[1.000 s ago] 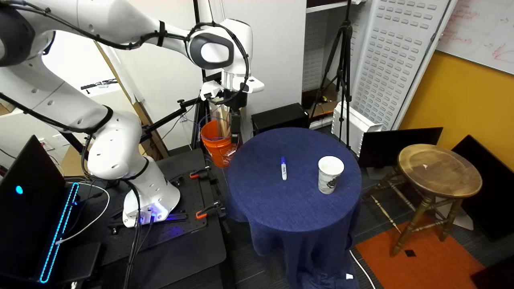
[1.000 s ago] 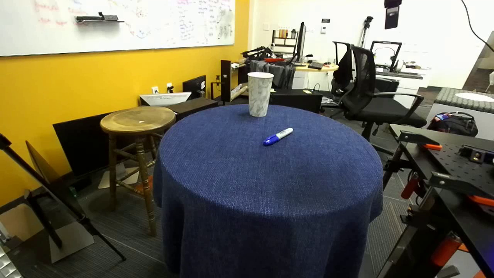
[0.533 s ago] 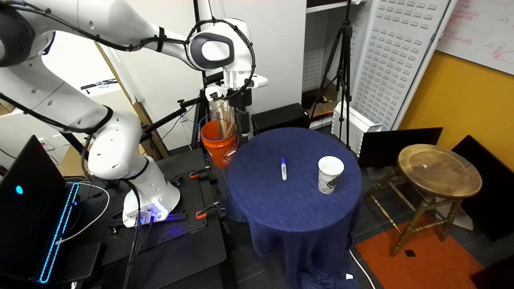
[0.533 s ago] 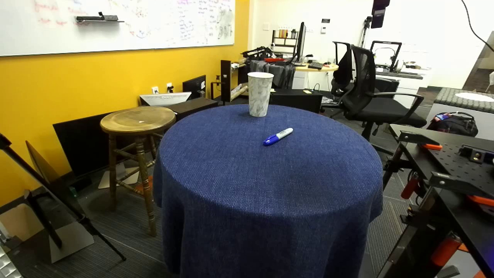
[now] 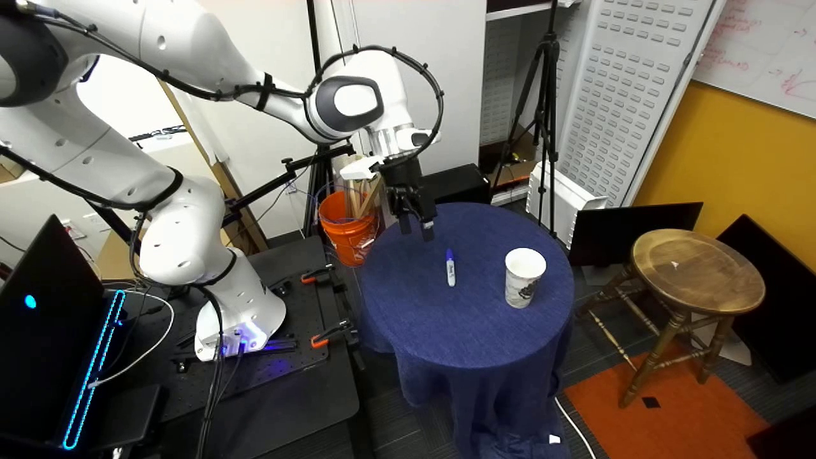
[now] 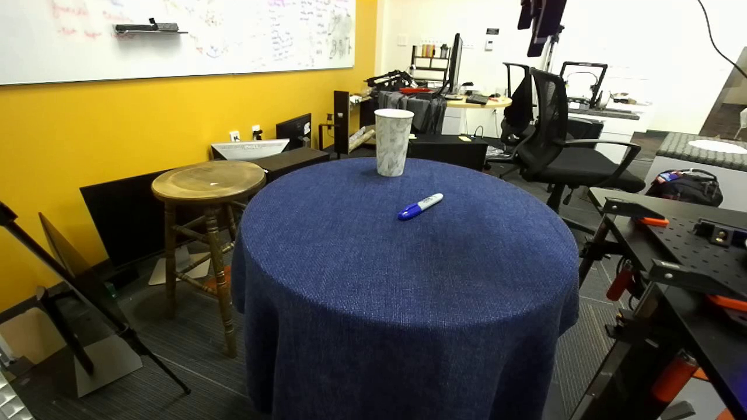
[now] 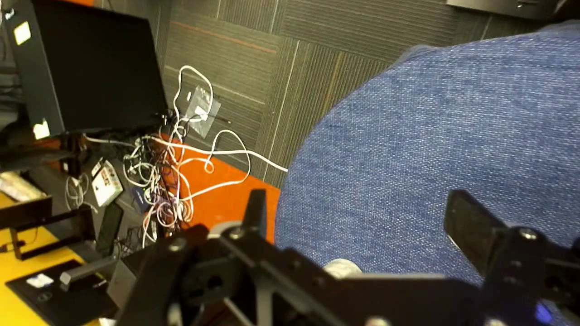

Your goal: Pick the marker and put it in the cup

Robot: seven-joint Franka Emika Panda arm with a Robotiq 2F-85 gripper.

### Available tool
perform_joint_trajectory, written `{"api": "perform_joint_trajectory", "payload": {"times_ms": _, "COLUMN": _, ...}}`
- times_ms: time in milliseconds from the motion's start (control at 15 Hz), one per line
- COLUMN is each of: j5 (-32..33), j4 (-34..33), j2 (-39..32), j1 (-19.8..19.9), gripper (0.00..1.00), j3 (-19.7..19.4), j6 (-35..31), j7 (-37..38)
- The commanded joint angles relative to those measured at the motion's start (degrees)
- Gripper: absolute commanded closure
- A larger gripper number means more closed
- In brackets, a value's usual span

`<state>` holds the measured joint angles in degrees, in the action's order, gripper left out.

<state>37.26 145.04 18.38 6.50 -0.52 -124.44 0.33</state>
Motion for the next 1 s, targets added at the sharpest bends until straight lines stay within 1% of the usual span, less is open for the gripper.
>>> {"api": "perform_joint_trajectory", "payload": {"times_ms": 0, "j5": 5.5, "j4": -0.1, "j2": -3.5, "j1": 0.4, "gripper": 0.00, "j3": -4.0, "j6": -9.0, "j7": -8.6}}
{"api": "perform_joint_trajectory", "payload": {"times_ms": 133, "j5": 8.1, "j4": 0.0, "j2": -5.1, "j1": 0.6, "gripper": 0.00, "j3": -6.3, "j6": -15.5, "j7": -13.3}}
{"api": "perform_joint_trajectory", "payload": {"times_ms": 267, "j5": 9.3, "j4": 0.5, "j2": -6.4, "j1": 0.8, "gripper": 0.00, "j3": -8.2, "j6": -22.1, "j7": -18.1}}
{"api": "perform_joint_trajectory", "payload": {"times_ms": 400, "j5": 7.7, "j4": 1.0, "j2": -7.9, "j1": 0.6, "gripper": 0.00, "j3": -10.1, "j6": -28.8, "j7": -24.5}}
{"api": "perform_joint_trajectory", "payload": {"times_ms": 467, "j5": 5.7, "j4": 1.5, "j2": -8.3, "j1": 0.1, "gripper": 0.00, "j3": -10.9, "j6": -31.9, "j7": -28.3}}
{"api": "perform_joint_trajectory", "payload": {"times_ms": 533, "j5": 2.9, "j4": 2.0, "j2": -9.2, "j1": -0.4, "gripper": 0.00, "j3": -11.8, "j6": -34.8, "j7": -32.6}}
{"api": "perform_joint_trajectory", "payload": {"times_ms": 667, "j5": -5.0, "j4": 3.7, "j2": -10.4, "j1": -2.1, "gripper": 0.00, "j3": -12.8, "j6": -39.0, "j7": -42.2}}
{"api": "perform_joint_trajectory", "payload": {"times_ms": 733, "j5": -9.7, "j4": 4.4, "j2": -10.7, "j1": -5.3, "gripper": 0.00, "j3": -14.6, "j6": -39.6, "j7": -47.0}}
{"api": "perform_joint_trajectory", "payload": {"times_ms": 867, "j5": -19.9, "j4": 5.4, "j2": -10.6, "j1": -9.9, "gripper": 0.00, "j3": -15.9, "j6": -38.1, "j7": -56.7}}
{"api": "perform_joint_trajectory", "payload": {"times_ms": 933, "j5": -24.9, "j4": 5.1, "j2": -10.3, "j1": -11.3, "gripper": 0.00, "j3": -15.7, "j6": -36.0, "j7": -61.4}}
